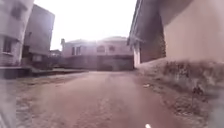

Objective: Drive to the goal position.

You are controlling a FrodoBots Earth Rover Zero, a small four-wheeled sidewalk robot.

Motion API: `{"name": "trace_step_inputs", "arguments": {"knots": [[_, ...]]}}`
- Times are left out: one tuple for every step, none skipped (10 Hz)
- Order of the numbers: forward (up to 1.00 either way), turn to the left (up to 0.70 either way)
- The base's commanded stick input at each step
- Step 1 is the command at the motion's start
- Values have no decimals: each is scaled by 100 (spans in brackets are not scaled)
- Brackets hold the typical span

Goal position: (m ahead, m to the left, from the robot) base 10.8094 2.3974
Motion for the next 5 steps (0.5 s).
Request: {"name": "trace_step_inputs", "arguments": {"knots": [[70,-34],[70,-34],[70,-20],[70,-7],[70,-1]]}}
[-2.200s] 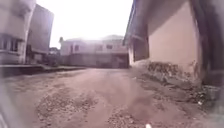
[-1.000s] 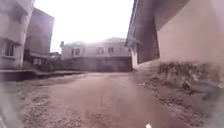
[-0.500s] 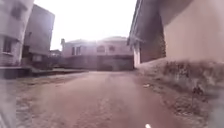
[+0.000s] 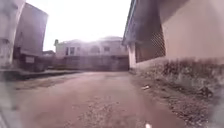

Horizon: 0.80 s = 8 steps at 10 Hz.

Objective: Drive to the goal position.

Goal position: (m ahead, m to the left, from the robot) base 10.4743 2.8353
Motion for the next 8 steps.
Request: {"name": "trace_step_inputs", "arguments": {"knots": [[70,1],[70,1],[70,1],[70,1],[70,1],[70,1],[70,1],[70,1]]}}
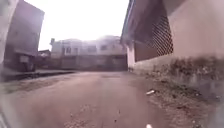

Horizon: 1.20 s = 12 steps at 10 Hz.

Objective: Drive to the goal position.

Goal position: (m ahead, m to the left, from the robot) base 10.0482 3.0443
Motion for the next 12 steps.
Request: {"name": "trace_step_inputs", "arguments": {"knots": [[70,1],[70,1],[70,1],[70,1],[70,1],[70,1],[70,1],[70,1],[70,1],[70,1],[70,1],[70,1]]}}
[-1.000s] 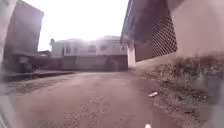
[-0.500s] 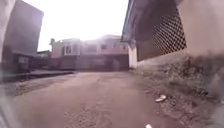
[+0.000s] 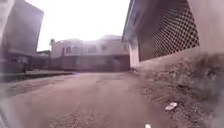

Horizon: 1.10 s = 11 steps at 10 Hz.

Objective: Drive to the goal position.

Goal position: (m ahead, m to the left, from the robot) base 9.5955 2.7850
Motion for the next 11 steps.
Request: {"name": "trace_step_inputs", "arguments": {"knots": [[70,1],[70,1],[70,1],[70,1],[70,1],[70,1],[70,1],[70,1],[70,1],[70,1],[70,1]]}}
